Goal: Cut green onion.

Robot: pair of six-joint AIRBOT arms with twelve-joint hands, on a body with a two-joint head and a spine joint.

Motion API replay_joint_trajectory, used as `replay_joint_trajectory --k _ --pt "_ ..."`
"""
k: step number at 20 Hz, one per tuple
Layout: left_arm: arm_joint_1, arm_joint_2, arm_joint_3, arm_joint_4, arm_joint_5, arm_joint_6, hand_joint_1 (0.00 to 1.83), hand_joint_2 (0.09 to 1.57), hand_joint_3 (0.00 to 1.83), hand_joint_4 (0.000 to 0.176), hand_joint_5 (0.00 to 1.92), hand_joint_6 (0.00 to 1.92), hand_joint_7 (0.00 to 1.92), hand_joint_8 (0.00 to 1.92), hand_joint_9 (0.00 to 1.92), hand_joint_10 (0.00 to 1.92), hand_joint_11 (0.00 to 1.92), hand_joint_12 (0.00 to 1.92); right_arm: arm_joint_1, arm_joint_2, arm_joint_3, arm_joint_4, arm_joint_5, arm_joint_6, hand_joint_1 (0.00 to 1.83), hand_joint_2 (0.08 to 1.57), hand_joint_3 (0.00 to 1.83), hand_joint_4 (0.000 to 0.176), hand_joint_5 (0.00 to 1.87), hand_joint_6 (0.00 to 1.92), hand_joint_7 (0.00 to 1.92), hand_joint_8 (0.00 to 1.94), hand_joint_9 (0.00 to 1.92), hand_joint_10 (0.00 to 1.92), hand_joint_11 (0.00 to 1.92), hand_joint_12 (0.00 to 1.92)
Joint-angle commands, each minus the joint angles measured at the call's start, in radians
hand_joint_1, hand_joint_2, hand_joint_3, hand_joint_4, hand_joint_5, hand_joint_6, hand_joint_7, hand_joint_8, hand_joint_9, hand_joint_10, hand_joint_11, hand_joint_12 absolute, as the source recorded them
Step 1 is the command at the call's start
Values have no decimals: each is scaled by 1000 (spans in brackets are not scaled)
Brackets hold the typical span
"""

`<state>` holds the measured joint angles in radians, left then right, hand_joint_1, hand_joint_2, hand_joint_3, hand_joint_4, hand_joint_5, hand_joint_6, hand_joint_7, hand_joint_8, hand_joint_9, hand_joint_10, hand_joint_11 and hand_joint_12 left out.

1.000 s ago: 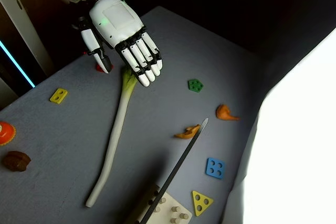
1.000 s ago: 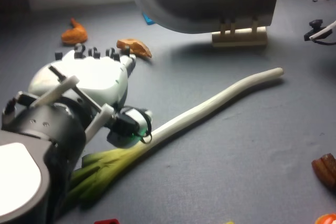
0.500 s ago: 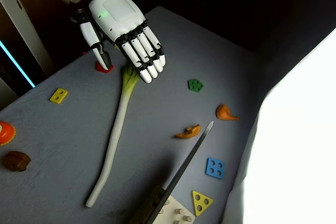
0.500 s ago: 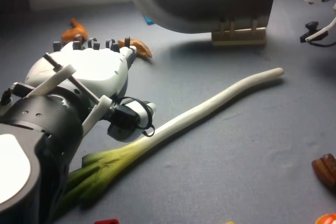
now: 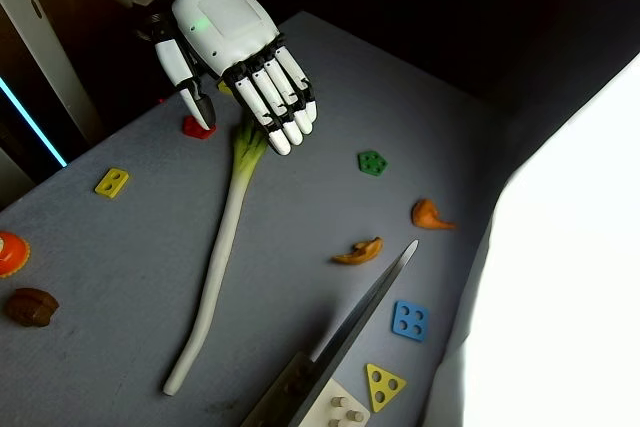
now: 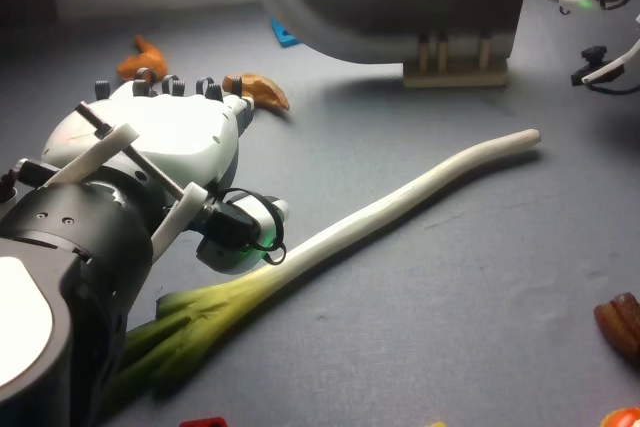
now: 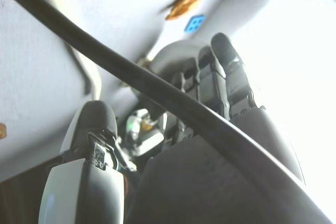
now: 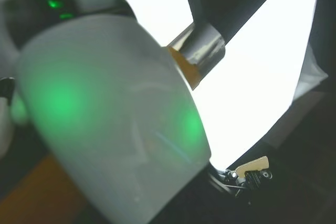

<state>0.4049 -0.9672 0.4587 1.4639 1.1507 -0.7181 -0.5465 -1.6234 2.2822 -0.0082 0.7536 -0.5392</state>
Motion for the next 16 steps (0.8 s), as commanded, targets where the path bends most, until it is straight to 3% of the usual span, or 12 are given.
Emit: replay_joint_trajectory --k 1,2,3,4,5,6,8,9,12,13,16 --pt "-9 3 -7 93 27 3 474 1328 0 0 187 8 212 3 176 1 0 641 1 11 11 39 114 3 1122 976 682 15 663 1622 730 1672 627 1921 591 1921" --pt "-12 3 -9 93 27 3 461 1333 0 0 170 2 201 1 173 0 0 640 1 11 11 39 115 2 1112 1079 475 13 629 1583 706 1629 541 1921 493 1921" --pt "-15 3 -12 93 27 3 456 1337 0 0 181 4 206 1 164 2 0 569 1 11 13 39 118 2 1149 1143 58 0 431 1310 383 1459 274 1787 274 1921" --pt "-16 3 -15 93 27 3 456 1337 0 0 182 4 206 1 162 3 0 561 1 11 16 38 121 2 1165 1122 29 0 413 1208 332 1407 240 1756 236 1921" --pt "-17 3 -19 93 27 3 466 1334 0 0 175 1 197 0 155 0 0 555 1 11 18 36 124 2 1144 1110 16 0 318 1022 267 1184 156 1641 83 1921" --pt "-18 3 -23 92 27 3 466 1334 0 0 175 1 197 0 155 0 0 555 1 11 20 31 127 2 1144 1110 16 0 318 1022 267 1184 156 1641 83 1921" --pt "-20 2 -29 90 27 3 446 1338 2 2 179 2 187 1 148 1 0 576 1 12 22 20 131 2 1055 1110 12 0 314 402 406 257 142 900 0 1383" --pt "-21 1 -29 88 27 3 431 1347 4 1 169 1 173 1 136 1 0 549 1 13 22 18 131 3 1045 1112 12 0 307 273 379 115 108 754 0 1220" --pt "-17 -3 -25 68 25 3 457 1332 0 1 171 1 169 2 144 4 0 590 -2 24 22 -20 135 45 950 1023 0 35 68 20 103 22 34 90 0 187" --pt "-17 -2 -25 68 19 3 445 1337 1 3 158 1 156 1 137 1 0 564 -4 27 22 -33 135 58 919 993 0 37 26 6 20 4 6 17 0 37" --pt "-18 -2 -32 62 9 3 449 1334 0 0 180 6 181 6 165 8 0 617 -7 40 22 -76 139 100 890 899 0 58 0 0 0 0 0 0 0 0"
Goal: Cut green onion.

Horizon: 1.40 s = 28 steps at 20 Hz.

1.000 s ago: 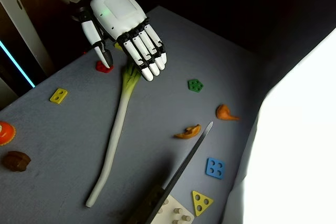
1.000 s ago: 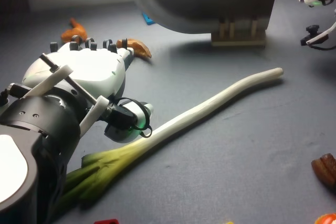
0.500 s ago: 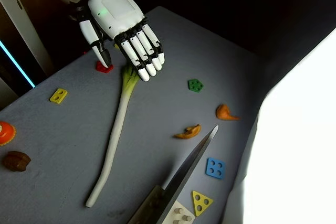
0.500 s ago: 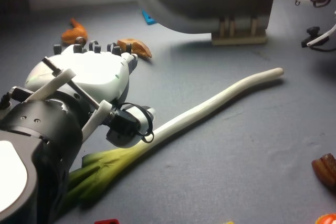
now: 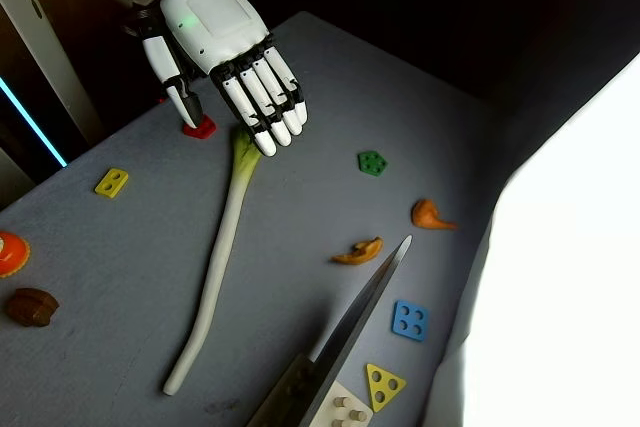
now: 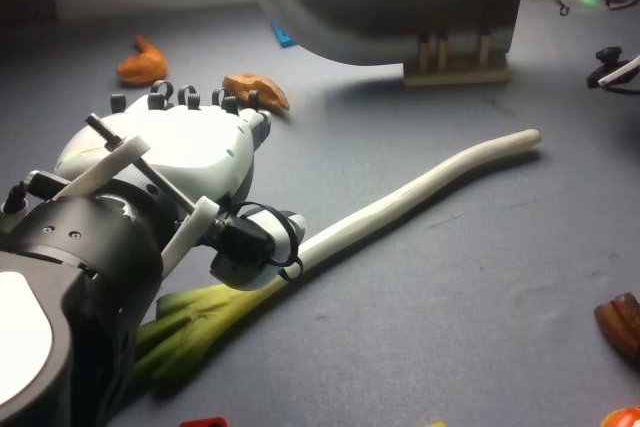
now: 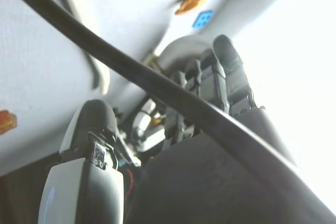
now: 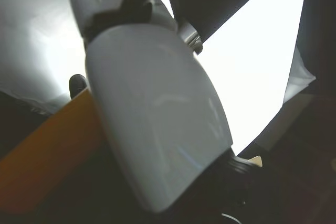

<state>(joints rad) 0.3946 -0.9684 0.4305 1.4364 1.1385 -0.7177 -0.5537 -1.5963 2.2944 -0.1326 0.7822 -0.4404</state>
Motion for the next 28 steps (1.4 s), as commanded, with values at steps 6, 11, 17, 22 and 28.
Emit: replay_joint_trajectory --k 6,11,17,22,28 --pt "-29 -5 -5 88 16 2 486 1324 0 0 186 5 214 8 194 10 0 581 -3 58 10 -127 115 192 927 800 0 69 0 0 0 0 0 0 0 0" --pt "-33 -6 -17 93 17 2 470 1327 0 0 198 8 215 6 189 8 0 597 -2 110 9 -249 167 290 942 790 0 73 0 0 0 0 0 0 0 0" --pt "-40 -6 -28 89 17 2 528 1320 0 0 240 14 323 11 262 11 0 707 62 225 -17 -456 290 620 764 825 1 64 0 0 0 0 0 0 0 0" --pt "-39 -5 -32 88 17 2 488 1322 0 0 268 5 336 9 224 5 0 621 130 472 -389 -460 164 501 239 1134 9 0 489 105 453 47 327 119 0 841" --pt "-42 -5 -38 84 17 -3 316 1368 4 0 603 28 677 22 634 82 126 1260 207 675 -736 -382 -29 316 241 1196 3 0 816 771 866 836 651 1292 317 1838"
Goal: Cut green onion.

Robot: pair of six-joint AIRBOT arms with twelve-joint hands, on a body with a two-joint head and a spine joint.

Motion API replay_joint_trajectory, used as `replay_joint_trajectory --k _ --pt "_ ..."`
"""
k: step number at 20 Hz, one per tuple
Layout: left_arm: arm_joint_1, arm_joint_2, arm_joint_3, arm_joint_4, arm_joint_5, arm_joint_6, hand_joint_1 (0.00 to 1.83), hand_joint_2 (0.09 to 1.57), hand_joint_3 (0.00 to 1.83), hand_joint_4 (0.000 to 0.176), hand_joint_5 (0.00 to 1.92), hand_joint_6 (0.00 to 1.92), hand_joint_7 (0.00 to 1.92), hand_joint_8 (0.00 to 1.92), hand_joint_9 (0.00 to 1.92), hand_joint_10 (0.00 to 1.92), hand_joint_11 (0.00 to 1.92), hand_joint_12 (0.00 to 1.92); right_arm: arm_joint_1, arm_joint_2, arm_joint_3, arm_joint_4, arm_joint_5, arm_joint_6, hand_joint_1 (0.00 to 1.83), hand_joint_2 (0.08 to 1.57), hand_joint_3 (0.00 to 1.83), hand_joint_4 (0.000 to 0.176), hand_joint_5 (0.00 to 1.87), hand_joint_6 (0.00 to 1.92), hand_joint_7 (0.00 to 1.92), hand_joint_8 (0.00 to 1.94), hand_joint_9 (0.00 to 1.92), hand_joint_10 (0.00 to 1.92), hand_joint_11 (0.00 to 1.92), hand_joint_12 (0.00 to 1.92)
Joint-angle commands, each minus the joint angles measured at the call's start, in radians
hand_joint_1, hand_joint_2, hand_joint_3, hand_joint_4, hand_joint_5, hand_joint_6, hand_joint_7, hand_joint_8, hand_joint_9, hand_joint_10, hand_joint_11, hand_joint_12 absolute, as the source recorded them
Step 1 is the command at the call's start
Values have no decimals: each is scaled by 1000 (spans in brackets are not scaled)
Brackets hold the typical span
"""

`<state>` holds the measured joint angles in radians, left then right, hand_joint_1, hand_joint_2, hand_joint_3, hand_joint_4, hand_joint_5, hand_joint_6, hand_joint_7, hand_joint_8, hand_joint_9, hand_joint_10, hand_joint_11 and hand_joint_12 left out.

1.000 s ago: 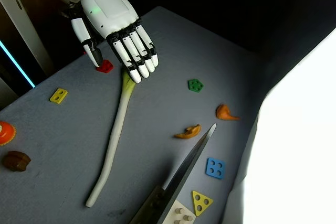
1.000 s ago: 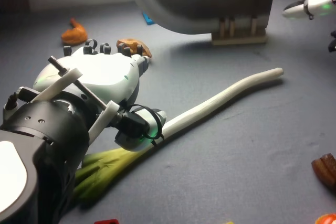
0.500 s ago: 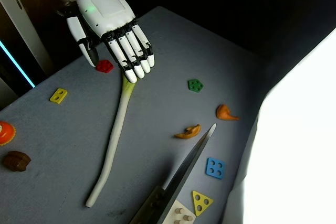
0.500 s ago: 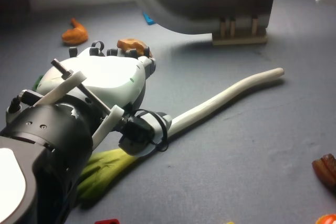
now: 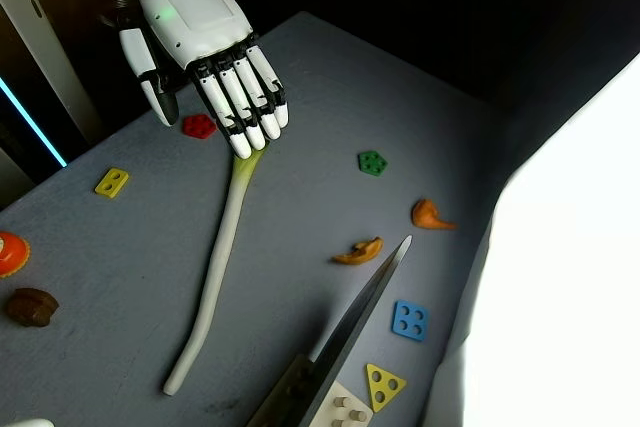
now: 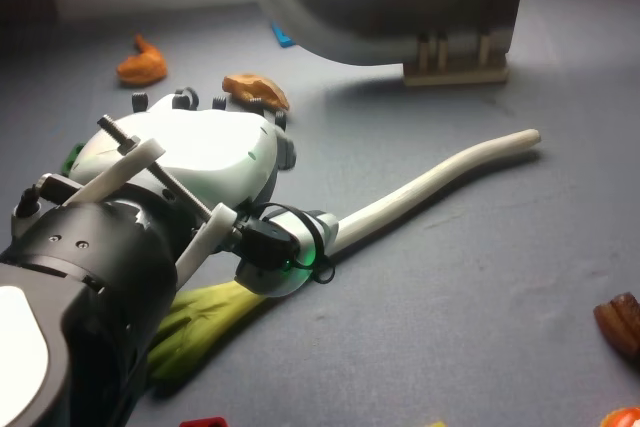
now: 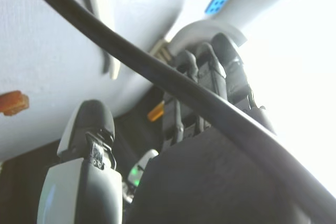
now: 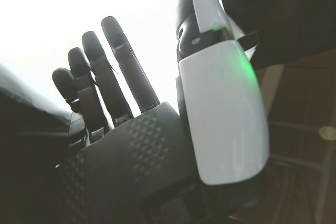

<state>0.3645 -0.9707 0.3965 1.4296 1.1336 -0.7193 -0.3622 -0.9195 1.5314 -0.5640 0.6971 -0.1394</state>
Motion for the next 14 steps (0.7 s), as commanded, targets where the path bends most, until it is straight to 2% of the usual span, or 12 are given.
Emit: replay_joint_trajectory --k 1,2,3,4,5,6,7,8,11,13,14 --pt "-12 -3 -6 91 22 -1 287 1391 5 0 719 37 802 34 758 109 254 1268 16 21 -15 69 36 -19 187 1223 8 0 906 875 961 932 726 1340 384 1891" --pt "-9 -3 -7 91 24 -1 287 1418 2 0 848 45 956 53 880 160 341 1305 17 44 -57 93 18 -55 108 1262 15 0 998 992 1119 921 874 1351 463 1915" --pt "-5 -3 -9 94 27 -1 251 1446 0 0 971 33 1099 84 929 424 419 1431 17 72 -110 124 -6 -101 21 1272 10 0 1087 1306 1238 1200 1022 1667 766 1920" --pt "-1 -3 -11 96 27 -1 278 1434 0 0 1118 66 1245 152 970 756 528 1561 16 90 -141 137 -22 -117 3 1268 4 41 1242 1553 1367 1486 1258 1870 1138 1921" --pt "3 -2 -12 99 27 -1 245 1438 0 0 1197 138 1237 391 922 1093 560 1700 16 108 -177 162 -46 -146 0 1268 2 149 1315 1676 1432 1625 1387 1911 1326 1921" --pt "6 -2 -13 101 27 -1 234 1441 0 0 1200 185 1170 597 885 1231 563 1741 16 121 -207 188 -59 -182 0 1268 2 171 1332 1705 1447 1659 1418 1919 1371 1921" --pt "8 -2 -13 103 27 -1 175 1475 4 0 1052 1177 1113 1216 915 1586 646 1885 16 132 -231 223 -71 -225 1 1300 12 175 1339 1814 1471 1808 1478 1921 1465 1921" --pt "8 -2 -13 104 27 -1 157 1487 4 0 981 1593 1072 1501 925 1758 696 1914 16 138 -247 234 -77 -244 0 1309 12 176 1324 1886 1458 1879 1492 1921 1494 1921" --pt "8 0 -12 105 34 -5 129 1503 2 0 951 1810 1071 1805 1012 1917 853 1921 15 171 -314 247 -95 -275 0 1324 9 176 1273 1890 1405 1887 1462 1921 1469 1921" --pt "6 0 -10 105 41 -10 181 1491 0 0 933 1865 1062 1885 1026 1921 881 1921 2 192 -361 298 -95 -338 0 1315 3 176 1264 1885 1390 1849 1412 1921 1418 1921" --pt "6 0 -9 105 41 -10 211 1479 0 0 927 1873 1046 1895 1018 1921 896 1921 -4 205 -387 303 -94 -346 0 1320 4 176 1265 1914 1373 1889 1388 1921 1398 1921"
